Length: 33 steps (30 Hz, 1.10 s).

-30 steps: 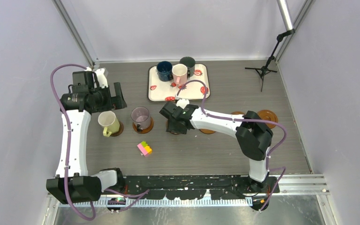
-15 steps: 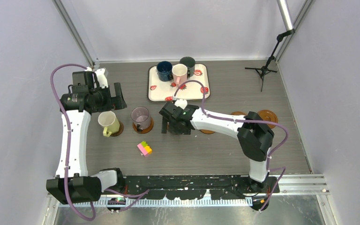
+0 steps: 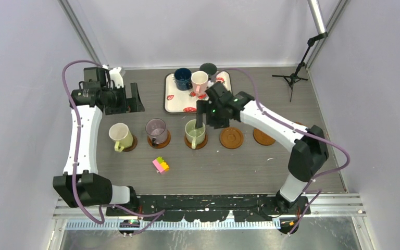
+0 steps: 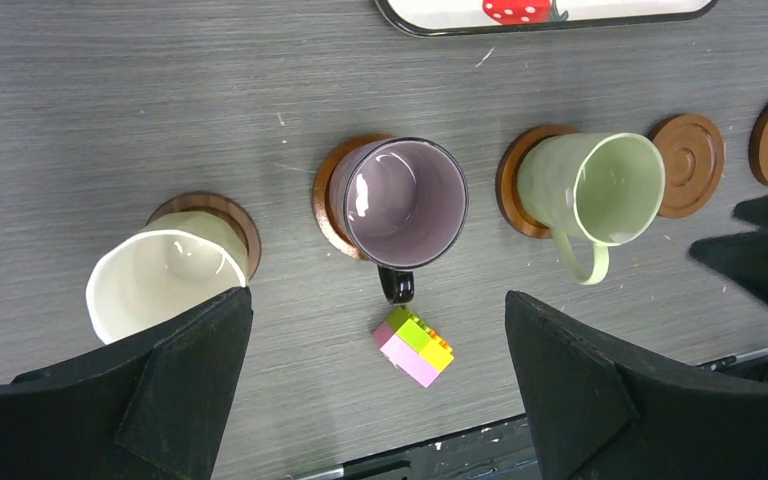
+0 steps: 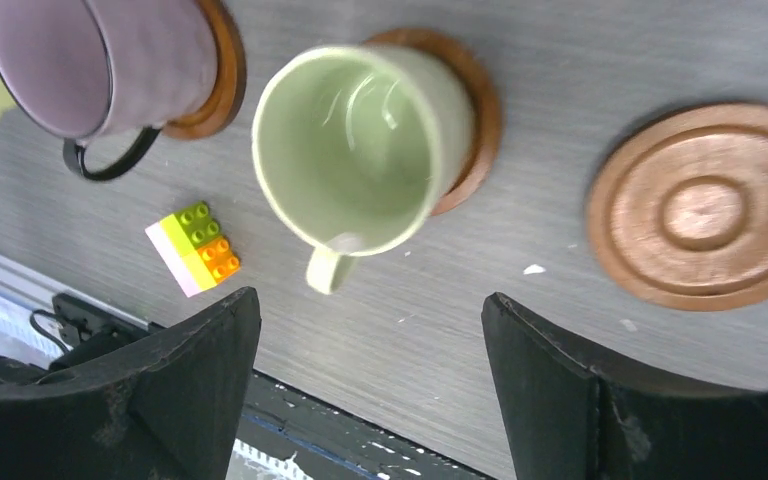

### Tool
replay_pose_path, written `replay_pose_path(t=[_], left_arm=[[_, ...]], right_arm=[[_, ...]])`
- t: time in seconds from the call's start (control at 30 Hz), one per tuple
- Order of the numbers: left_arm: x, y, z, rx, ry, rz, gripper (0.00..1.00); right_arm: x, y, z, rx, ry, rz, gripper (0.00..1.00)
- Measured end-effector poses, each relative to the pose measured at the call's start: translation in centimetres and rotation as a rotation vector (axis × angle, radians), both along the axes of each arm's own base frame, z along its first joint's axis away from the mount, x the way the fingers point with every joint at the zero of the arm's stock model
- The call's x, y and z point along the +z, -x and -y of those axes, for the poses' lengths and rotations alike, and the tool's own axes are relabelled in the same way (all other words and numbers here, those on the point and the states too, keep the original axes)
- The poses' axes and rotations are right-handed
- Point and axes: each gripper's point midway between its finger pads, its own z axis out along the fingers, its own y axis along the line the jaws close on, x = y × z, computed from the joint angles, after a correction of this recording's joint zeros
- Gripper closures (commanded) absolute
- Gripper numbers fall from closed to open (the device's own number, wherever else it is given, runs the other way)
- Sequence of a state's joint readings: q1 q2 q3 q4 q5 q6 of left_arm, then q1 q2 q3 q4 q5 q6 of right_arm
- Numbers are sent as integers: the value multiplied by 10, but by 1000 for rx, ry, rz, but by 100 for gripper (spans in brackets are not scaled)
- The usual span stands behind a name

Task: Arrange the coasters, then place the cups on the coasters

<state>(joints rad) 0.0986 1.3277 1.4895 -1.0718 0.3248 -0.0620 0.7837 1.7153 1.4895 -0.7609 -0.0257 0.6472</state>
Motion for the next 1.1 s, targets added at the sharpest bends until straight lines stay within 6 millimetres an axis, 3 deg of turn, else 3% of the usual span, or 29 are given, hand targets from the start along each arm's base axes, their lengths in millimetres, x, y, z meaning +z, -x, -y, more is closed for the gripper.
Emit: replay_pose_path(t=[0.1,0.27,0.43,0.53,0.67,0.87,1.1], left_arm=[[-3,-7,2,-9,13,-9,0],[-2,-13,4,-18,25,5,0],[-6,-17,6,-21,35,15,0],[-9,-19,7,-19,40,19,0],[-16,-18,7,-13,46,13,0],[-18,-16,10,3,74,11,0],[-17,-13,14,4,93,27,0]], right_arm=[[15,-25,27,-28,-9,38,12],[46,-86,74,-98,21,199,2],[70,-153,101,-144,60,361,7],[64,-189,97,-157,74,384,13],[31,-217,81,-171,63,333,15],[-19,-233,58,-231,24,223,15],[-30,-240,24,-237,-11,214,15]])
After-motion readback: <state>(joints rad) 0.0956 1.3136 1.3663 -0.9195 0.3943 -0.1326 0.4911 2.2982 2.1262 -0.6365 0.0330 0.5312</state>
